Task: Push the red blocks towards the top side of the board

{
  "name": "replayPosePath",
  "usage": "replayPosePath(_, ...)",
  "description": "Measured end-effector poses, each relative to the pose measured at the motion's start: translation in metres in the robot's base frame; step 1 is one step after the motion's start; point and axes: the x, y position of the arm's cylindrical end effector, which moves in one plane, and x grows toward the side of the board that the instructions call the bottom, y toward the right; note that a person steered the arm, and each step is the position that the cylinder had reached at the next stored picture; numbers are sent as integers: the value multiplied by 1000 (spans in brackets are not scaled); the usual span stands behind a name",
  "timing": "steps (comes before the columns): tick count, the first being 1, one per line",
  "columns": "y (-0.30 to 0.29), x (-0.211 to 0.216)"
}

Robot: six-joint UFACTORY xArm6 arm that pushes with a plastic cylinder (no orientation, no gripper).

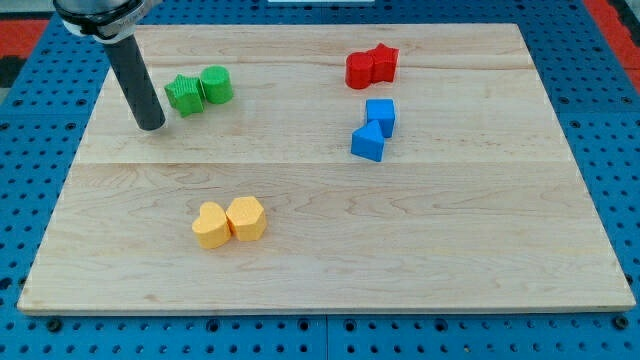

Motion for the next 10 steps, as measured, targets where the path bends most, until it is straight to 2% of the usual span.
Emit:
replayPosePath(1,33,-8)
replayPosePath(2,120,-36)
replayPosePath(3,179,-42)
replayPosePath(4,207,-45)
replayPosePath(9,218,-57)
replayPosePath(10,241,-75)
